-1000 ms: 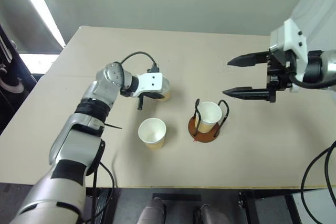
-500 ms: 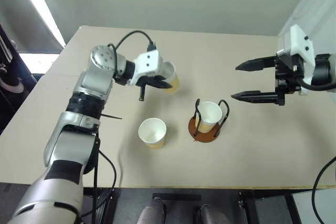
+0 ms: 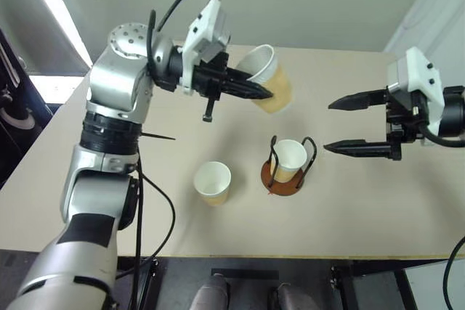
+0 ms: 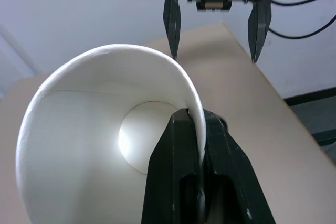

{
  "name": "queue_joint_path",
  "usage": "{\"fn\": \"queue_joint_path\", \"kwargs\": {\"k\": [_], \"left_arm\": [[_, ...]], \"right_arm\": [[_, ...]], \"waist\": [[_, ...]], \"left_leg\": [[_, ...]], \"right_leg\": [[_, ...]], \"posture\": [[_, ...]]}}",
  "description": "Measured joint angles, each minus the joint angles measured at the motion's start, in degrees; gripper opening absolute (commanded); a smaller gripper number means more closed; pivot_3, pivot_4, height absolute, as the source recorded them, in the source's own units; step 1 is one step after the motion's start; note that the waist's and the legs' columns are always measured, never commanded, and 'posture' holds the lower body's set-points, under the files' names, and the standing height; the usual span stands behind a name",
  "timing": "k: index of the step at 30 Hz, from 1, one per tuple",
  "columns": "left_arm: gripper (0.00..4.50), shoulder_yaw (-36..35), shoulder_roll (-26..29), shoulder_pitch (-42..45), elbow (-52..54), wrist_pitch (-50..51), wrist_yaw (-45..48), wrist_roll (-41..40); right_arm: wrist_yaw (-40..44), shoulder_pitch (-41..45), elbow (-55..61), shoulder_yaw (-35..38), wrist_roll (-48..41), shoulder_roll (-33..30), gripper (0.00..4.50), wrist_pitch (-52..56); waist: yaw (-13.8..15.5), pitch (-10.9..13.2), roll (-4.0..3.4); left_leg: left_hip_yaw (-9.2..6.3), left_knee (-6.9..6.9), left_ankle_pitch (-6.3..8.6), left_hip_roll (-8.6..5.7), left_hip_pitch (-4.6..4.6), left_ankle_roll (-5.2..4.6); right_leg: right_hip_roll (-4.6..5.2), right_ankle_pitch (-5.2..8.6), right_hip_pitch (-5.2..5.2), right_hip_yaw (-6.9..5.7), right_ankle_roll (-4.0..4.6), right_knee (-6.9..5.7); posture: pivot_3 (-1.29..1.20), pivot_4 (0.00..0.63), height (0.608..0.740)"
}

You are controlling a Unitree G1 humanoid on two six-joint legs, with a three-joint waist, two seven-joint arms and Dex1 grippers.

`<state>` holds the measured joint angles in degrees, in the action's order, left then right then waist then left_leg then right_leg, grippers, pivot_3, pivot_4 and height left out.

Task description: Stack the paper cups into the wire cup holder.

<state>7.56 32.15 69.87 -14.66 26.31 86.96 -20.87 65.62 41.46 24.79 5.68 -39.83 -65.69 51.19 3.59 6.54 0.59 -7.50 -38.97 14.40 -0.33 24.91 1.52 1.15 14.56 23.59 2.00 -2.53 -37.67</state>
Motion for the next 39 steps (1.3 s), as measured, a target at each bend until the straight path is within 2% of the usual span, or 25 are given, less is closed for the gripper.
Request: {"fn": "queue_joint_path", "kwargs": {"k": [8,12,24,39], "left_arm": [[0.04,3.74,-1.67,0.39,-0.71,-1.01,2.42,0.29],[0.04,8.71,-2.97,1.90,-3.21,-4.81,2.97,2.54],[0.04,18.35,-5.52,4.11,-6.27,-11.44,3.11,2.39],[0.04,21.48,-6.72,5.23,-12.32,-19.38,3.16,5.07]], "right_arm": [[-0.48,-0.85,1.46,2.34,-1.70,-1.73,4.12,1.29],[-0.34,-4.05,1.33,3.26,-1.55,-4.25,4.12,1.27],[-2.08,-7.03,2.51,5.33,-1.95,-4.33,4.12,1.16],[-3.86,-8.38,2.81,6.83,-2.72,-4.70,4.12,1.18]], "waist": [[0.02,0.00,0.00],[0.36,0.00,0.00],[0.45,0.00,0.00],[0.50,0.00,0.00]], "left_leg": [[0.00,-0.22,-0.04,-0.01,-0.01,-0.08],[0.00,-0.23,-0.02,-0.05,0.01,-0.11],[0.05,-0.20,-0.01,-0.05,0.02,-0.14],[0.07,-0.20,-0.01,-0.05,0.04,-0.14]], "right_leg": [[0.00,-0.05,-0.03,0.01,-0.09,-0.21],[0.04,-0.08,-0.07,0.02,-0.14,-0.15],[0.03,-0.09,-0.06,0.07,-0.19,-0.13],[0.03,-0.08,-0.06,0.08,-0.22,-0.13]], "posture": [[0.00,0.150,0.740],[0.00,0.150,0.740],[0.00,0.150,0.740],[0.00,0.150,0.740]]}}
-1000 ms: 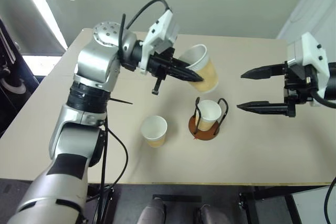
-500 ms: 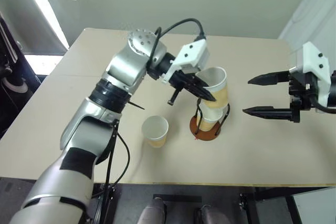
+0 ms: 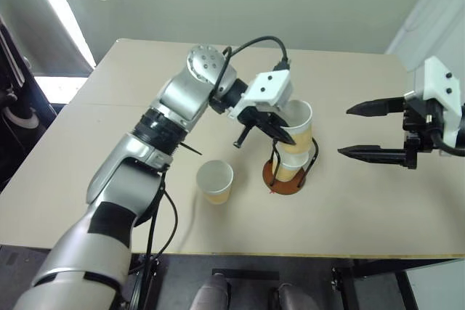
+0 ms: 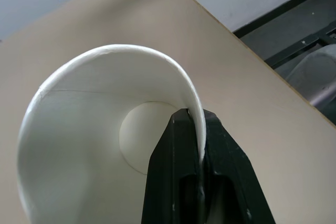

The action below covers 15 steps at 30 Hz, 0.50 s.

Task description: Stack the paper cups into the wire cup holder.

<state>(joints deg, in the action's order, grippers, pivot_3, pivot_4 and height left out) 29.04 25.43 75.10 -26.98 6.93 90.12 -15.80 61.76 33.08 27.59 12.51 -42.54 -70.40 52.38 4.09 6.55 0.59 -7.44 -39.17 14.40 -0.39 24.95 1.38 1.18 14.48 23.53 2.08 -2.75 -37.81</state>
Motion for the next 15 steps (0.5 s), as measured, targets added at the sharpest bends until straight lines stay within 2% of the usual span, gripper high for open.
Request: {"fn": "queue_joint_path", "kwargs": {"k": [9,15], "left_arm": [[0.04,2.67,0.11,0.00,-0.55,-2.39,0.02,0.23],[0.04,3.46,-0.46,0.04,-3.27,-6.91,0.03,3.29]], "right_arm": [[-0.34,-0.45,0.02,0.00,-0.03,-0.09,4.12,0.00],[-0.44,-0.78,0.04,0.10,-0.03,-0.44,4.12,0.00]], "waist": [[0.03,0.00,0.00],[0.05,0.00,0.00]], "left_leg": [[0.00,0.00,0.00,0.00,0.00,0.00],[0.00,0.00,0.01,0.00,0.01,-0.01]], "right_leg": [[0.00,0.00,0.00,0.00,-0.01,0.00],[0.00,0.01,0.00,0.00,-0.01,0.00]], "posture": [[0.00,0.150,0.740],[0.00,0.150,0.740]]}}
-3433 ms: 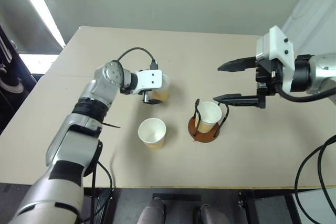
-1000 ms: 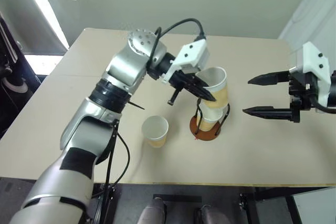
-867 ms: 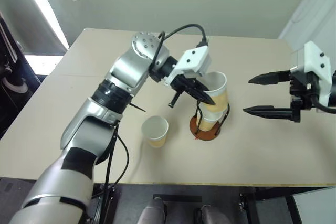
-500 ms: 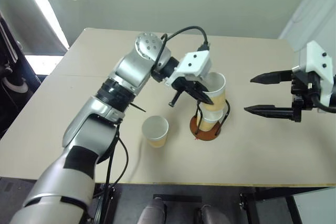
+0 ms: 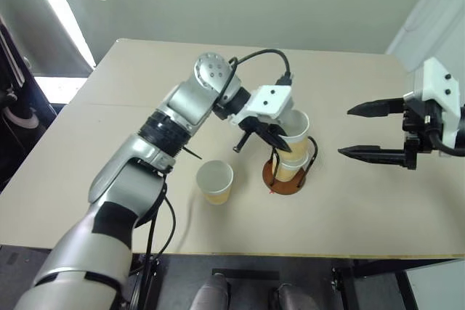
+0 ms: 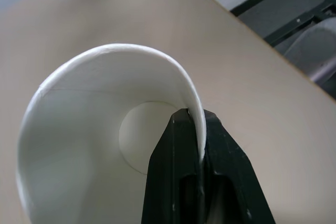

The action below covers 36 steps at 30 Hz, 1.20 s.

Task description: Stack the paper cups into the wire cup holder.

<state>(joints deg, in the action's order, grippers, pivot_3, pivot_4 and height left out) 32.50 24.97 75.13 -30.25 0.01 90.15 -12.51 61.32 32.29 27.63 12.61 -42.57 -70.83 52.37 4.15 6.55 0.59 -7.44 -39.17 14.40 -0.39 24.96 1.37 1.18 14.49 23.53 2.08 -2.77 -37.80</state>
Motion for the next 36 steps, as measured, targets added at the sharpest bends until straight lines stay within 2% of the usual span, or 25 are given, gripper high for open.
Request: {"fn": "queue_joint_path", "kwargs": {"k": [10,14,23,24,36], "left_arm": [[0.04,0.71,-1.57,0.63,-1.85,-3.48,0.02,1.74],[1.01,1.94,-1.74,1.07,-1.89,-3.72,0.03,1.70],[4.25,4.77,-0.99,2.61,-1.90,-3.82,0.05,0.38],[4.44,4.99,-0.88,2.61,-1.90,-3.84,0.05,0.30],[4.44,6.75,-0.31,3.34,-1.37,-3.79,0.07,-2.31]], "right_arm": [[0.43,-1.39,-0.16,0.56,0.21,-1.83,4.12,-0.31],[0.58,-2.09,-0.58,1.76,0.49,-2.25,4.12,-0.71],[0.61,-2.57,-0.68,2.19,0.56,-2.80,4.12,-0.99],[0.61,-2.57,-0.71,2.19,0.56,-2.86,4.12,-1.05],[0.61,-2.59,-1.34,2.20,0.64,-3.33,4.12,-1.84]], "waist": [[0.13,0.00,0.00],[0.16,0.00,0.00],[0.17,0.00,0.00],[0.17,0.00,0.00],[0.20,0.00,0.00]], "left_leg": [[0.01,0.00,0.01,-0.01,0.02,-0.01],[0.04,0.00,0.02,-0.01,0.02,-0.02],[0.05,0.00,0.02,-0.01,0.02,-0.03],[0.05,0.00,0.02,-0.01,0.02,-0.03],[0.08,0.00,0.03,-0.02,0.02,-0.05]], "right_leg": [[0.00,0.01,0.00,0.01,-0.02,0.00],[0.00,0.01,0.01,0.04,-0.03,-0.01],[0.00,0.02,0.01,0.06,-0.05,-0.01],[0.00,0.02,0.01,0.06,-0.05,-0.01],[0.00,0.03,0.01,0.10,-0.08,-0.01]], "posture": [[0.00,0.150,0.740],[0.00,0.150,0.740],[0.00,0.150,0.740],[0.00,0.150,0.740],[0.00,0.150,0.740]]}}
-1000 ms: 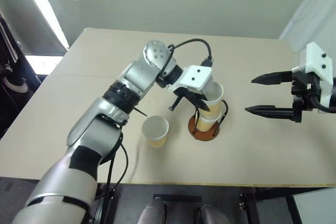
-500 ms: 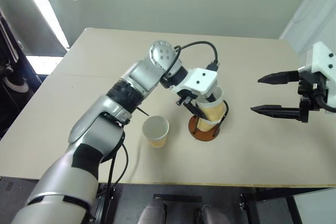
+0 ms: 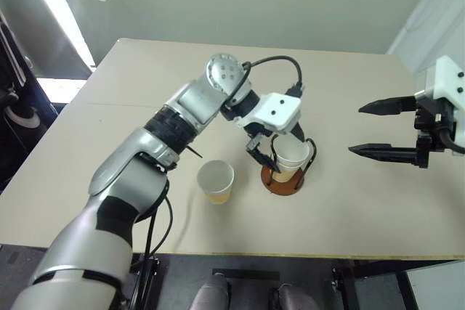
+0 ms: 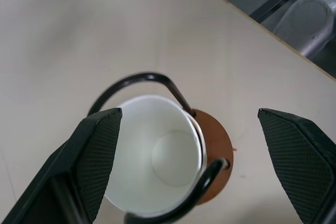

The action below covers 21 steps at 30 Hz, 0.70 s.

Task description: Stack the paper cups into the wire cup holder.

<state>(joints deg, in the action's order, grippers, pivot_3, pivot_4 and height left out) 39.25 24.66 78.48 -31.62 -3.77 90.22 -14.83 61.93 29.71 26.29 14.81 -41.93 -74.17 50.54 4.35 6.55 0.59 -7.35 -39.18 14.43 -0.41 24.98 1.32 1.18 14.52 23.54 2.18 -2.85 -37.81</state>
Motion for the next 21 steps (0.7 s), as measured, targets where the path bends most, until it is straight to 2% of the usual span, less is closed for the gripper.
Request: {"fn": "queue_joint_path", "kwargs": {"k": [3,7,14,21], "left_arm": [[4.44,-0.96,-0.59,-0.01,-0.06,0.25,0.03,0.01],[4.44,-5.73,0.17,0.03,0.45,3.66,0.20,-1.47],[4.44,-14.57,8.47,-0.43,7.29,11.81,0.34,-5.08],[4.44,-18.66,15.43,-7.19,15.93,17.90,0.39,-6.23]], "right_arm": [[-0.11,-0.01,0.06,0.03,-0.05,-0.04,4.12,0.00],[-0.94,0.17,0.65,0.06,-0.79,0.15,4.12,0.24],[-2.40,2.02,1.50,-0.07,-3.99,1.81,4.12,1.41],[-2.66,4.74,2.43,-2.16,-5.34,2.56,4.12,1.81]], "waist": [[0.00,0.00,0.00],[-0.01,0.00,0.00],[-0.16,0.00,-0.01],[-0.21,-0.01,-0.02]], "left_leg": [[0.02,0.00,0.00,0.00,0.00,0.00],[0.09,0.02,0.00,0.01,-0.02,-0.01],[0.12,0.02,0.02,-0.02,-0.02,-0.04],[0.12,0.00,0.04,-0.02,-0.04,-0.07]], "right_leg": [[0.00,0.00,0.01,0.01,-0.01,0.00],[-0.01,0.02,0.04,0.09,-0.03,-0.03],[-0.04,0.05,0.08,0.23,-0.11,-0.01],[-0.05,0.06,0.11,0.32,-0.12,-0.02]], "posture": [[0.00,0.150,0.740],[0.00,0.150,0.740],[0.00,0.150,0.740],[0.00,0.150,0.740]]}}
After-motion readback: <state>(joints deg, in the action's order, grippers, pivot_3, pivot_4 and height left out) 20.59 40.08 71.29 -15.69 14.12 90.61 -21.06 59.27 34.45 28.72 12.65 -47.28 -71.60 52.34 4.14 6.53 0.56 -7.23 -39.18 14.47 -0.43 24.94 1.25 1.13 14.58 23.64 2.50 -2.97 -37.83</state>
